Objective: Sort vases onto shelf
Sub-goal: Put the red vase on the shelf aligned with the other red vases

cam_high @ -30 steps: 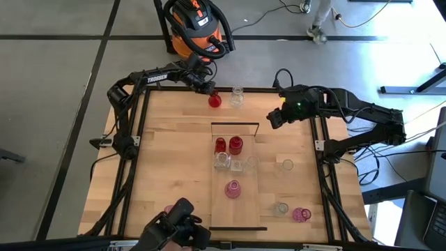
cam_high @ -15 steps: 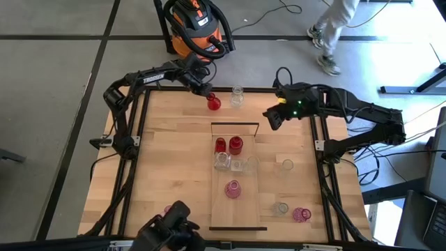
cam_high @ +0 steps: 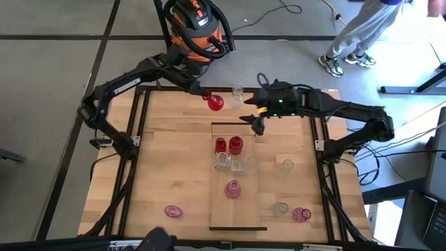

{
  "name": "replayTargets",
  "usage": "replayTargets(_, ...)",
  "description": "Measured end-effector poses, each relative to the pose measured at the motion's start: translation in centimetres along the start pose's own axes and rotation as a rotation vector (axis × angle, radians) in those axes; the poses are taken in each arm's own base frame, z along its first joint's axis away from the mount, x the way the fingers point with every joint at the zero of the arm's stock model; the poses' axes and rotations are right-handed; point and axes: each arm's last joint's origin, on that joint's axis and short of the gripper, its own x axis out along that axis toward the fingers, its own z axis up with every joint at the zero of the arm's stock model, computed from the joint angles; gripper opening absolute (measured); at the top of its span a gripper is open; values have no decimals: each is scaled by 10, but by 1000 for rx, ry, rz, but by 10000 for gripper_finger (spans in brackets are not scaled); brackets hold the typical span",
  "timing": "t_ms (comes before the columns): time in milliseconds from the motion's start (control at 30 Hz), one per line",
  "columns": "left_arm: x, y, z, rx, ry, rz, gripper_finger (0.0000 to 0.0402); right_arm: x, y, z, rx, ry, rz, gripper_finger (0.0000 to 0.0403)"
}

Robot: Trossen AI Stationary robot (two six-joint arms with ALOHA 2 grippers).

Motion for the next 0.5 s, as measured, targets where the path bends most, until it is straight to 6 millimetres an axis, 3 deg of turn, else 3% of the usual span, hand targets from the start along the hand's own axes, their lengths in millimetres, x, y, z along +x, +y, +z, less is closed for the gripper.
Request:
replayTargets(167,-5,-27,-9,18,-5,-36,8,27,2,4,-75,-37,1,321)
replayTargets(500,16,-57,-19,47,27,-77,8,60,-3,4,-100,-62,91,312)
